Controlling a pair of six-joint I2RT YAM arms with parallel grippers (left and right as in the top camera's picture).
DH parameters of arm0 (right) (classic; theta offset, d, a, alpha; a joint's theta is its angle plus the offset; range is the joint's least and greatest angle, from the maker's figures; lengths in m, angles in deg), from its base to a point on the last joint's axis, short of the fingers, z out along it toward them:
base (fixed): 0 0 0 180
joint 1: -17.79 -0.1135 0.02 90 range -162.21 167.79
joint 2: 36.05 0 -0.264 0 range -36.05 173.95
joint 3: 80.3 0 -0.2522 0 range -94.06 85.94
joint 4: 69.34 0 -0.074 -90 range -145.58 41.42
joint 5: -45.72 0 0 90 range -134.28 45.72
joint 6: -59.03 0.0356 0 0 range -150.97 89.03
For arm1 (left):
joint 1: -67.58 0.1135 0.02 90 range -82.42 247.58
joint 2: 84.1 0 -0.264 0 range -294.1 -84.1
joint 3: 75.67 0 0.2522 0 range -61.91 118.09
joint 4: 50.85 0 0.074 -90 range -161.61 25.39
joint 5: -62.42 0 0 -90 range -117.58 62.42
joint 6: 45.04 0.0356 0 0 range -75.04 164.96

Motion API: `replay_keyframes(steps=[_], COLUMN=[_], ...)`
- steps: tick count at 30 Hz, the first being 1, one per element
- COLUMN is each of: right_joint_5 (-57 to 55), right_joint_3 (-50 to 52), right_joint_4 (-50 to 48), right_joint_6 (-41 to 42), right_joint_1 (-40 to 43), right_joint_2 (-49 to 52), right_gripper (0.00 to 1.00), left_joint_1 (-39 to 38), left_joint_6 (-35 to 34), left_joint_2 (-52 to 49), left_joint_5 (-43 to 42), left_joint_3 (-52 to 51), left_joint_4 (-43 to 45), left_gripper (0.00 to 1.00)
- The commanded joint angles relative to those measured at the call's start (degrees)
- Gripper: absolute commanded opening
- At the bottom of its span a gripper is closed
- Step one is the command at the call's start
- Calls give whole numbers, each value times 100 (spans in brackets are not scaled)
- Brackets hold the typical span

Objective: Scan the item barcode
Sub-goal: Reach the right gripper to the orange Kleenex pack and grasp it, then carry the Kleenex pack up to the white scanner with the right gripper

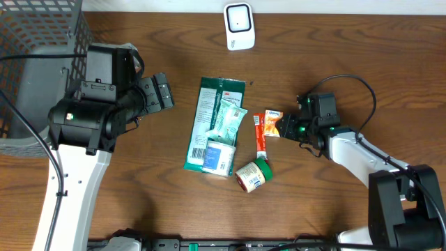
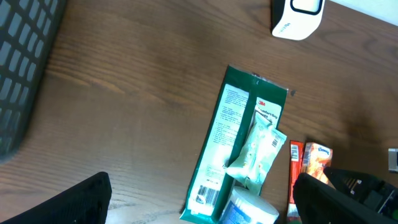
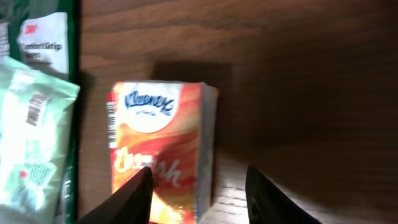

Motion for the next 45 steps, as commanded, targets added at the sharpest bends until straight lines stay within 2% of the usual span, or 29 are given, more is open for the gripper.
replay_keyframes(steps=[1,8,17,19,20,22,28,32,36,41,45], right_joint_5=[-221,-197,-291,-306,-304,-304,-168,-122,-726,-1222,-1801], right_joint_3=[195,278,278,278,278,275,184,-286,-1641,-3860,-5862], right_joint_4=[-234,-654,-769,-868,-903,-1003,-970,-83,1910,4089,5622], right_joint_6=[208,210,225,299,313,310,122,-833,-1154,-1541,-1541], right_joint_1=[-61,-170,-321,-332,-332,-332,-210,-116,-96,-105,-179], right_joint_2=[20,20,186,378,396,391,-243,-1290,-1740,-1362,-573], right_gripper=[47,53,47,43,34,2,1,1,1,1,1], left_joint_1=[20,20,20,20,20,20,20,20,20,20,20], left_joint_6=[72,72,74,72,74,74,74,72,74,72,74], left_joint_2=[4,4,4,4,4,4,4,4,4,4,4], left_joint_5=[35,35,35,35,35,35,35,35,35,35,35], left_joint_3=[35,35,35,35,35,35,35,35,35,35,35], left_joint_4=[2,2,2,2,2,2,2,2,0,2,2], left_gripper=[94,94,94,94,94,94,94,94,94,94,94])
